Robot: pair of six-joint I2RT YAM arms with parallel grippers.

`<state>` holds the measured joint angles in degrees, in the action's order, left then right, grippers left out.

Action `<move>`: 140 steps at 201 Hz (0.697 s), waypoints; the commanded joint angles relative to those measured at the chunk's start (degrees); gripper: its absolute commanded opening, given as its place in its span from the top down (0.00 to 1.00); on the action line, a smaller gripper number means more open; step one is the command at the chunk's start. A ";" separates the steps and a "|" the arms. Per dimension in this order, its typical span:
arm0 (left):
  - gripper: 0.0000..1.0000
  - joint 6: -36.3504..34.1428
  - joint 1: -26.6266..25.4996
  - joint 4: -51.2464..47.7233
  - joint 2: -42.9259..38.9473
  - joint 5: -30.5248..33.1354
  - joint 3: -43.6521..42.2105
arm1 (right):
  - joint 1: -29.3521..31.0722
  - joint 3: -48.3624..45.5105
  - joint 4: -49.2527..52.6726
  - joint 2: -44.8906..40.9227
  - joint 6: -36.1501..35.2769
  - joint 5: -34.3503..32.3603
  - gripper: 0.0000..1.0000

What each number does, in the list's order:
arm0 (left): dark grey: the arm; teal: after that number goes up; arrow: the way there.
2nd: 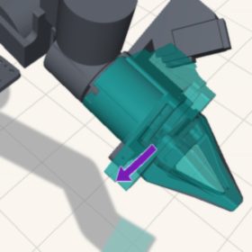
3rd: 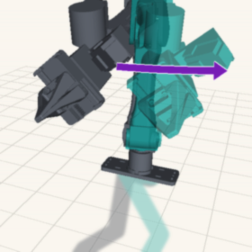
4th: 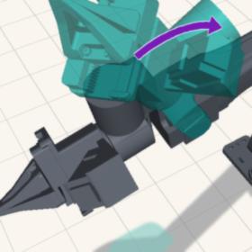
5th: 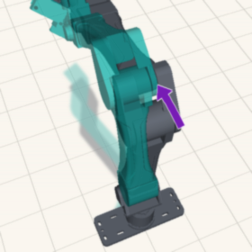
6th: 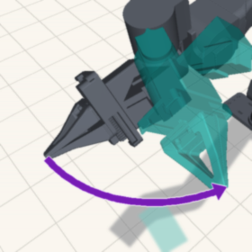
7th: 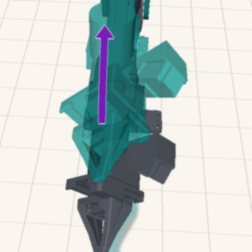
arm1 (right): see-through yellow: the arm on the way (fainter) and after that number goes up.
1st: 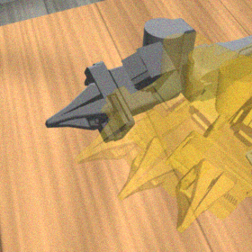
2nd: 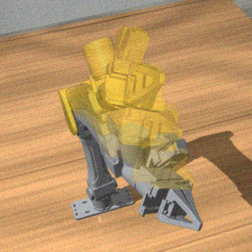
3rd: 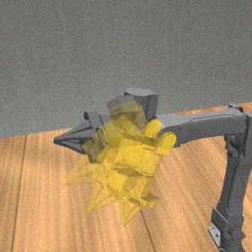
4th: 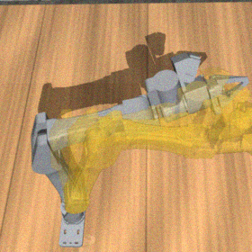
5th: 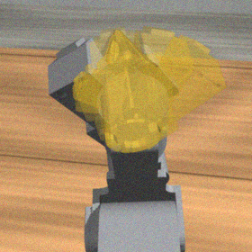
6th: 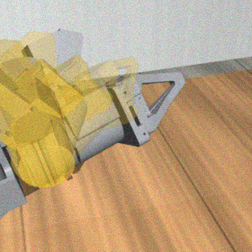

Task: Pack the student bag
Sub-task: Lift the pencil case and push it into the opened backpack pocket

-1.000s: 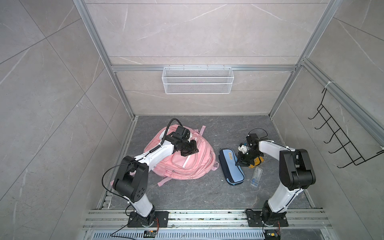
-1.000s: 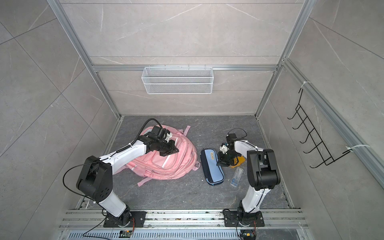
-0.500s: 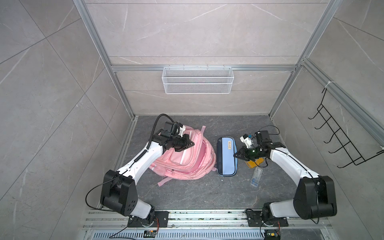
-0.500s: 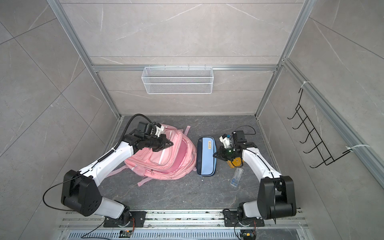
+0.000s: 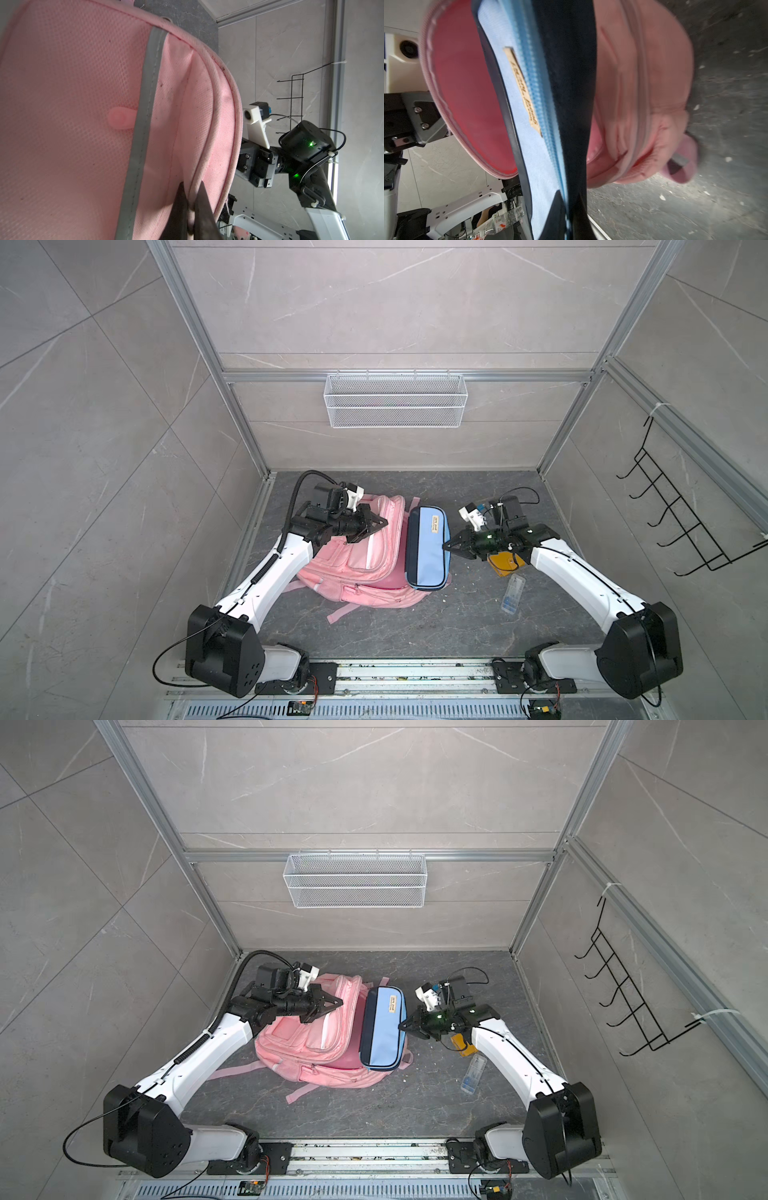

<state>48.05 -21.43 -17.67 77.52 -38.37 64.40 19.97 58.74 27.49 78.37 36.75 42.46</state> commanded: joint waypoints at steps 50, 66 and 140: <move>1.00 6.13 -0.27 15.16 -2.38 -6.59 1.26 | 7.24 7.04 -10.24 12.23 8.88 -8.60 1.00; 1.00 6.82 -0.49 16.07 -2.20 -7.22 1.02 | 8.37 9.24 -12.66 15.47 10.09 -8.95 1.00; 1.00 12.28 -0.96 24.46 0.01 -7.05 0.21 | 14.88 17.14 -18.64 27.79 14.31 -8.04 1.00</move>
<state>57.12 -21.61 -8.05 78.15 -40.14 63.07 33.28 73.49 14.15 103.22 48.07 33.71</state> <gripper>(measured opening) 0.057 0.078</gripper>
